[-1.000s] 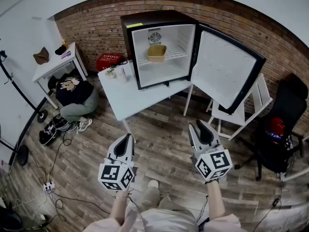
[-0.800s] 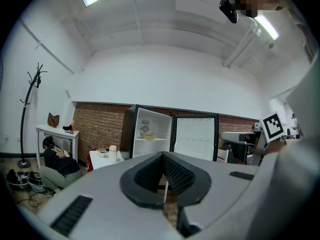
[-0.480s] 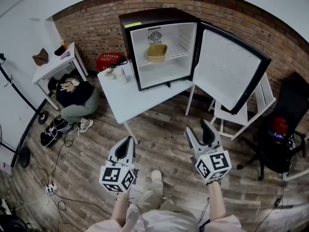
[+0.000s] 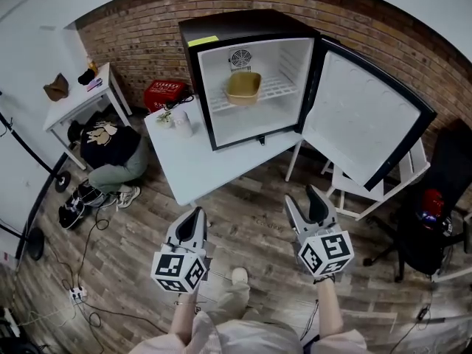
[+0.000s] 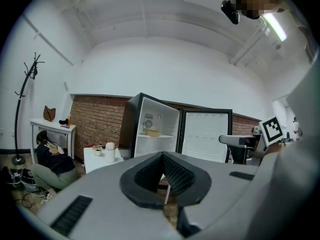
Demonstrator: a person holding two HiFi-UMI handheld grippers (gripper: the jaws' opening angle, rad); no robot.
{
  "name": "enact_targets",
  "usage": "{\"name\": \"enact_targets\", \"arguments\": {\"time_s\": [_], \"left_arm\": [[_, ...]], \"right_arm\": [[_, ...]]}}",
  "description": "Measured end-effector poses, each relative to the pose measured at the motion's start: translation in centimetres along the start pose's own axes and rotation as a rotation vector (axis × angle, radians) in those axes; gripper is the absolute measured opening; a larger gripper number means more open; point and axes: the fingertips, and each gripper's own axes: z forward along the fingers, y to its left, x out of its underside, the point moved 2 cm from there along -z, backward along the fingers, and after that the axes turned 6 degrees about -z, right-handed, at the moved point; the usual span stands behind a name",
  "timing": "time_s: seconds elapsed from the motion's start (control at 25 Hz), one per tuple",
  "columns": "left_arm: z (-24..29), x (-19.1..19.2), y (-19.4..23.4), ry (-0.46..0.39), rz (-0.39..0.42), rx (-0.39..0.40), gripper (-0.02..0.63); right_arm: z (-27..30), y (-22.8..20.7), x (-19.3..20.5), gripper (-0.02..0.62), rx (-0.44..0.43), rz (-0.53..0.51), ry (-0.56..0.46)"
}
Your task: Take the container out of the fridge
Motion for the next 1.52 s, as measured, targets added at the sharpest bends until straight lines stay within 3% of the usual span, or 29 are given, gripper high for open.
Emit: {"name": "enact_targets", "arguments": {"time_s": [0.24,0.88,1.2,1.52], "left_arm": [[5.1,-0.5,0.5,0.023,-0.002,0.072,-0.008],[13.2,-1.5,4.3,0.061,-0.005,0.12,-0.008],[15.4,-0.4,4.9,0.083,-0.032,0.1,-0.008],[20.4,-1.7,6.9,0.067,-0.049,0.061,-0.008]], "right_arm": [[4.1,-1.5,0.5,0.222,-0.004,0.007,0.032],[11.7,-3.3,1.3,0.222,-0.009,-0.002,0.05],[13.8,-4.8,1.7,0.222,-0.019,0.0,0.061],[19.8,-7.2,0.5,0.222,-0.069,-0.046,0.046]]}}
